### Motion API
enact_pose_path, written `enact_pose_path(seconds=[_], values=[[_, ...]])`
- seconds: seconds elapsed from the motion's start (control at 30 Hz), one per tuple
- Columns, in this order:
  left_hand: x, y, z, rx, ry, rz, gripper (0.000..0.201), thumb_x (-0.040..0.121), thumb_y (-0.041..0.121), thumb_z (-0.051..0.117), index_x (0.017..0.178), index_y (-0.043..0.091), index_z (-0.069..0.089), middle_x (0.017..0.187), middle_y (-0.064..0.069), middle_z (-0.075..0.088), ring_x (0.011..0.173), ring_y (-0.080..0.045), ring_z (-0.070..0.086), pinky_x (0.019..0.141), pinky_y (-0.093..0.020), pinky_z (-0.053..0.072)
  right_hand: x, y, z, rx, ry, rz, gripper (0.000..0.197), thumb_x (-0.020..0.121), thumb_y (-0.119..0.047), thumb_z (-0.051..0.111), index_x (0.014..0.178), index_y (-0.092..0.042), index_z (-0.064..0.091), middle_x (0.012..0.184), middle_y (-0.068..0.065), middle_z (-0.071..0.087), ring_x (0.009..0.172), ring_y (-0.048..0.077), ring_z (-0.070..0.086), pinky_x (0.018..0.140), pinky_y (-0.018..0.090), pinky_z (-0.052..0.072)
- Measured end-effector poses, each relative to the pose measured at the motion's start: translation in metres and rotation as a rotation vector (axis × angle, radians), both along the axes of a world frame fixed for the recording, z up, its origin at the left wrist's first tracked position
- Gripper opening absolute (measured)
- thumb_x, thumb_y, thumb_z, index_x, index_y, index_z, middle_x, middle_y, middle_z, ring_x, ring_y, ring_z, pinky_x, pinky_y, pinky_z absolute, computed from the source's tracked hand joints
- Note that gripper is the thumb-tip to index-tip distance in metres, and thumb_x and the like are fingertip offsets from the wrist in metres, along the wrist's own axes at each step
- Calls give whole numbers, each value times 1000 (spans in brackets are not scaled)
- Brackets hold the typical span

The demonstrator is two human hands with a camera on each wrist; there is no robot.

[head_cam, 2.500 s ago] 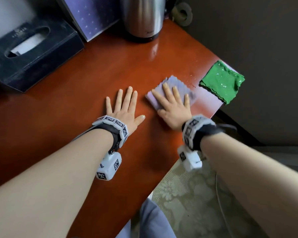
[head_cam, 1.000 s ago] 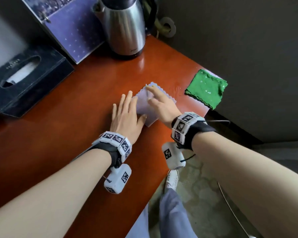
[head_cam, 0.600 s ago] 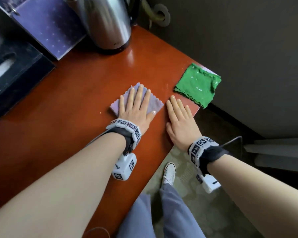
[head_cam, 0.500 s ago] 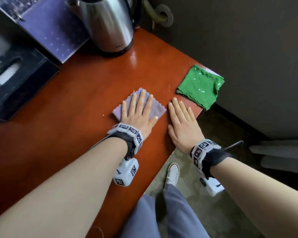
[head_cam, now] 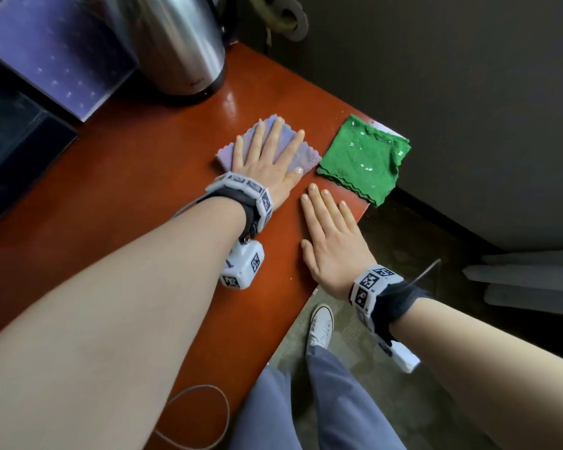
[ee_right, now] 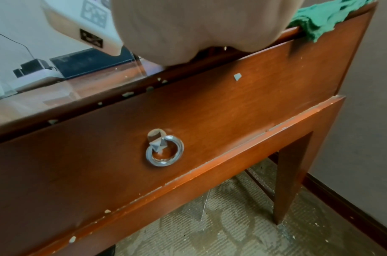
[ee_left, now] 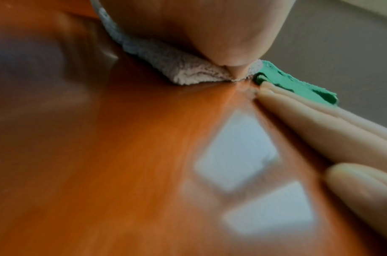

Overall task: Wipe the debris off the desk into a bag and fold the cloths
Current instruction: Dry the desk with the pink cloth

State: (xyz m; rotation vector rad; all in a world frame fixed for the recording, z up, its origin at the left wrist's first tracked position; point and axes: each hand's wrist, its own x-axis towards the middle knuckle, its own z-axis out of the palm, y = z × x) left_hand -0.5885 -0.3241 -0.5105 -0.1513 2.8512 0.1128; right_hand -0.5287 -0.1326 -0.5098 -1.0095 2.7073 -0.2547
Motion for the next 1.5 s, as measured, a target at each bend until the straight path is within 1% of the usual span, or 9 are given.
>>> enact_pose_path(seconds=[0.17, 0.23, 0.3, 0.5, 0.73, 0.87, 1.0, 1.3, 1.5], values=[[46, 12, -3, -44, 21, 0, 63, 99, 54, 22, 152, 47, -10, 165, 6, -15, 152, -23, -12, 121, -52, -2, -10, -2, 11, -78, -61, -3, 66, 89, -30, 38, 150, -8, 26, 158, 12, 23, 145, 30, 22, 118, 45, 22], [48, 12, -3, -48, 3, 12, 63, 99, 55, 23, 152, 48, -11, 165, 7, -16, 152, -22, -12, 120, -51, -3, -26, 0, 23, -201, 24, -25, 53, 79, -19, 46, 131, -9, 53, 141, 10, 47, 124, 33, 46, 97, 47, 43], [40, 10, -3, -39, -10, 21, 63, 100, 55, 24, 151, 49, -12, 164, 8, -18, 152, -21, -14, 120, -51, -4, -49, 5, 31, -220, 203, -87, 40, 75, -17, 48, 113, -12, 63, 124, 9, 56, 107, 33, 52, 81, 43, 43], [-17, 5, 4, 11, -35, 77, 60, 102, 54, 22, 151, 49, -13, 163, 7, -21, 150, -21, -19, 119, -51, -9, -102, 16, 30, 76, 217, -122, 39, 76, -41, 60, 104, -14, 60, 107, 8, 54, 97, 32, 51, 78, 42, 41], [-3, 23, 3, 4, -10, 126, 62, 102, 52, 22, 152, 45, -13, 164, 4, -20, 151, -22, -19, 121, -53, -6, -118, 8, 38, -49, 165, -150, 15, 76, -22, 61, 79, -9, 55, 86, 10, 56, 81, 33, 54, 65, 41, 43], [23, 48, 6, -20, -38, 138, 65, 101, 52, 25, 153, 42, -13, 163, 3, -21, 150, -23, -19, 120, -53, -7, -131, 22, 55, -307, -14, -438, 18, 79, -30, 55, 87, -14, 55, 95, 6, 58, 90, 28, 54, 72, 35, 41], [11, 48, 7, 5, -96, 112, 63, 102, 54, 19, 151, 44, -19, 161, 3, -28, 149, -23, -25, 120, -53, -10, -153, 52, 73, -611, -137, -775, 12, 81, -29, 53, 83, -17, 52, 79, -2, 57, 74, 18, 51, 62, 20, 30], [-81, 35, 9, 34, -87, 17, 59, 102, 54, 16, 153, 44, -14, 162, 4, -25, 149, -22, -23, 120, -51, -12, -185, 95, 59, -616, -234, -1282, 29, 90, -33, 41, 66, -18, 38, 91, 1, 53, 87, 20, 46, 73, 28, 31], [-93, 46, 6, 9, -18, 3, 60, 102, 52, 19, 154, 41, -10, 164, 0, -18, 151, -26, -18, 121, -54, -7, -172, 95, 47, -539, -241, -1321, 21, 93, -32, 40, 91, -13, 50, 97, 3, 54, 90, 22, 47, 75, 27, 29]])
